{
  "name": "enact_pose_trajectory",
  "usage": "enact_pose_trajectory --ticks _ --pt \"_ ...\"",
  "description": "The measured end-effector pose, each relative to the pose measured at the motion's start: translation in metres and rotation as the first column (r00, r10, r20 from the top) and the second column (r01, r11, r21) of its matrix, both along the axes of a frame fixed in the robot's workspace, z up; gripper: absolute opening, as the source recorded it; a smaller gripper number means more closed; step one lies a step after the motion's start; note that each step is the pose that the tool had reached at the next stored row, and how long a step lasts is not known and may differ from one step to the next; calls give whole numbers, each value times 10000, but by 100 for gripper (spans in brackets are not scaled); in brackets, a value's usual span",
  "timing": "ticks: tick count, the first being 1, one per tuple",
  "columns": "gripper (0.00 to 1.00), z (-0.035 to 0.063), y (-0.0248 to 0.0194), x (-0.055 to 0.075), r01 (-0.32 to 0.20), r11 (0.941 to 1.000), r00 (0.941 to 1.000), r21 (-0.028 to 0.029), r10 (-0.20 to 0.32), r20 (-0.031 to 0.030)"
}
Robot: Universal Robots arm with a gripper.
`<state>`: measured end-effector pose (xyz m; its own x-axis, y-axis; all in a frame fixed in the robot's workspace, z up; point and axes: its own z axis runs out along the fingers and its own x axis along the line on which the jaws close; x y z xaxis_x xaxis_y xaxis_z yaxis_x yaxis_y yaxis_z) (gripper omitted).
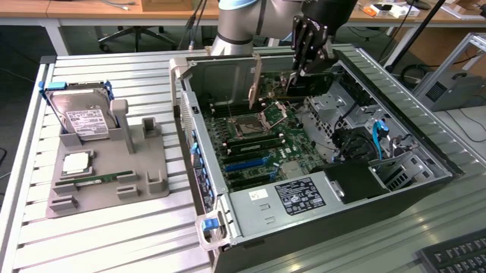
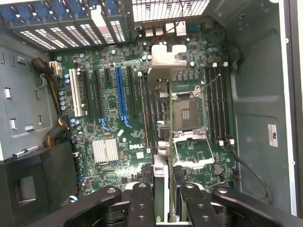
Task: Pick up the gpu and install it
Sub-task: 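Insert the gpu into the slot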
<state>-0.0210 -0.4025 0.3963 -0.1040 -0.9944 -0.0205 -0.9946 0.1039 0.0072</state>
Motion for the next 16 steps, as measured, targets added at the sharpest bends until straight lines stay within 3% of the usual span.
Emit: enact_pose_trajectory --ticks 16 --pt "26 0 -1 0 -773 9970 9970 0 773 0"
